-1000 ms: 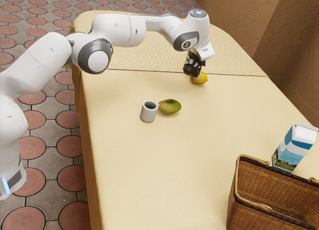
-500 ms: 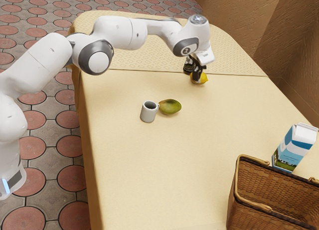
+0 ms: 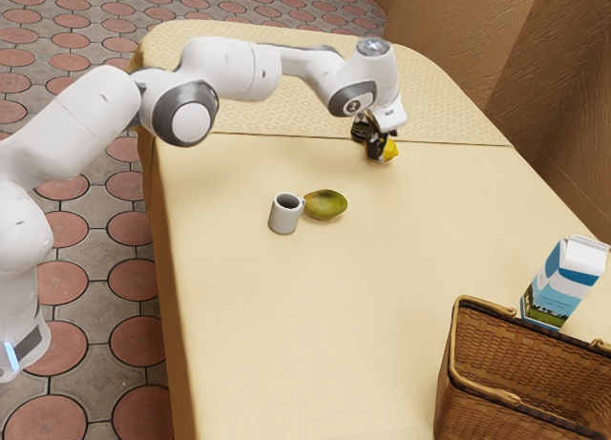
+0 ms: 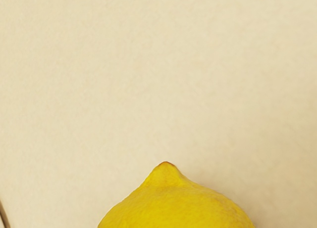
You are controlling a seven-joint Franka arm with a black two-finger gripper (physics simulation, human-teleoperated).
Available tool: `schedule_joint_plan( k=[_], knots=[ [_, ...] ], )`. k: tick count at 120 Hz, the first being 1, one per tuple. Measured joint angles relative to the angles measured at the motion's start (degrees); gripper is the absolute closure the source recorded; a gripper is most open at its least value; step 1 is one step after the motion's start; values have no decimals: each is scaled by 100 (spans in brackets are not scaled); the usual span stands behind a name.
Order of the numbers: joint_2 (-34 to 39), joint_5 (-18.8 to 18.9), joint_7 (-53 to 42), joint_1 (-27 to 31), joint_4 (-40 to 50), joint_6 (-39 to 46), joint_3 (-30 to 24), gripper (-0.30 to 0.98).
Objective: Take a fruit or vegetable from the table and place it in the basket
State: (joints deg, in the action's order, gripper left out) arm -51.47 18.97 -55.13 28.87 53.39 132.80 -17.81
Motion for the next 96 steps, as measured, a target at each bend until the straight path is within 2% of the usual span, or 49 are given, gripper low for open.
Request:
schedule_joint_plan(
  k=[61, 87, 96],
  knots=[
    [-143, -31, -138, 18, -43, 111, -6, 4],
    [-155, 28, -64, 21, -44, 211, -9, 38],
    [-175, 59, -17, 21, -44, 241, -35, 46]
  ],
)
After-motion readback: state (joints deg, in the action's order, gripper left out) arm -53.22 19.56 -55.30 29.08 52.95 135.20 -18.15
